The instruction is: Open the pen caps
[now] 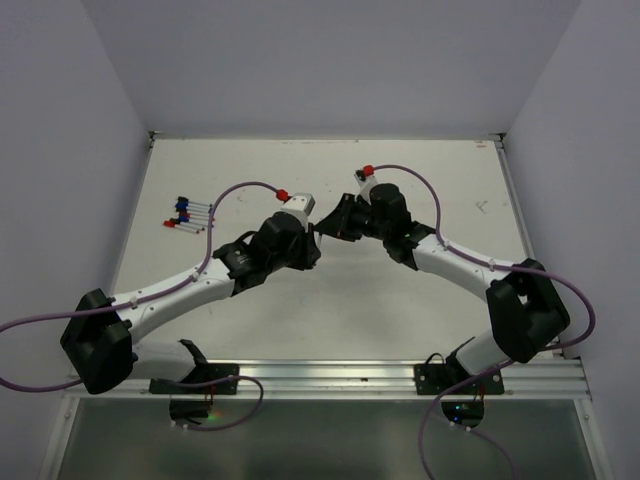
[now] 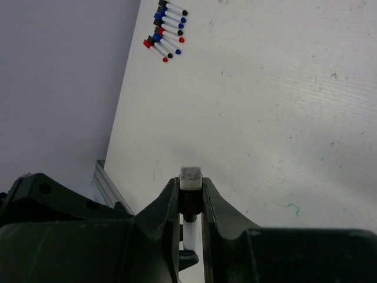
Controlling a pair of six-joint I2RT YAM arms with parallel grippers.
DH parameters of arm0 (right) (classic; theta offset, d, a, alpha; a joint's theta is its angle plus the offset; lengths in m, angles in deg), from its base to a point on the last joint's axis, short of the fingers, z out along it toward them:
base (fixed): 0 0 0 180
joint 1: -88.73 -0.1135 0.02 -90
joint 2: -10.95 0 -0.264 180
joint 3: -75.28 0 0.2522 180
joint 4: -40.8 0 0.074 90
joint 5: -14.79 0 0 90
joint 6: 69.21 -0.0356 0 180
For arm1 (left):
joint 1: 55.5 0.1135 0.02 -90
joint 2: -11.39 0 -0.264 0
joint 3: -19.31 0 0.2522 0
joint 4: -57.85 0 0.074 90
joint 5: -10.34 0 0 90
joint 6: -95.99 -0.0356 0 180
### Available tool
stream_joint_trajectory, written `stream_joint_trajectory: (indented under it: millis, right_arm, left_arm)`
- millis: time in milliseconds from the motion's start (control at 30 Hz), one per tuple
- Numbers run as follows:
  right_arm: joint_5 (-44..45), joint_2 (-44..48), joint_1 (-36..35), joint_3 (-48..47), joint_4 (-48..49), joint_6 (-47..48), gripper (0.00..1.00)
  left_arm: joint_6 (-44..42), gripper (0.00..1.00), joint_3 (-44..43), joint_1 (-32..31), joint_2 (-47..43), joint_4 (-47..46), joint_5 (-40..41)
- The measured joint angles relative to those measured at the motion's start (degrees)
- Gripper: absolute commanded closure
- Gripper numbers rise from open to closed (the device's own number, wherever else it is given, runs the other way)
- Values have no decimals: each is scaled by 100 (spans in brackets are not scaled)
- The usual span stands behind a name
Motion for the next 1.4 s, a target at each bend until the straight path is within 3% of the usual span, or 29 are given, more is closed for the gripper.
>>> stream_joint_trajectory:
  millis: [133,333,433,667,900,1033,1200,1400]
  right_arm:
    - [-2,26,0,0,9,-24,100]
    - [-2,48,0,9,13,-61,100]
    - [-4,61,0,11,31,-98,100]
    - [-9,61,0,11,37,-127,100]
    - [-238,94,83,125,205,-153,100]
    - [-1093,96,348,503,1150,-485,100]
    - [-2271,94,695,957,3091,-1270,100]
    - [-2914,-116,896,1241,5499,-2479,100]
  left_arm:
    - [-2,66,0,0,0,28,52]
    - [0,66,0,0,-2,35,76]
    - [0,70,2,0,-2,17,55]
    - [11,100,4,0,-2,-50,-98]
    - [-7,100,105,101,-83,-221,-553]
    - [50,100,505,372,-522,-684,-1300]
    - [468,100,1193,894,-1217,-1891,-2629]
    - [1268,100,1598,1071,-1381,-3407,-3611]
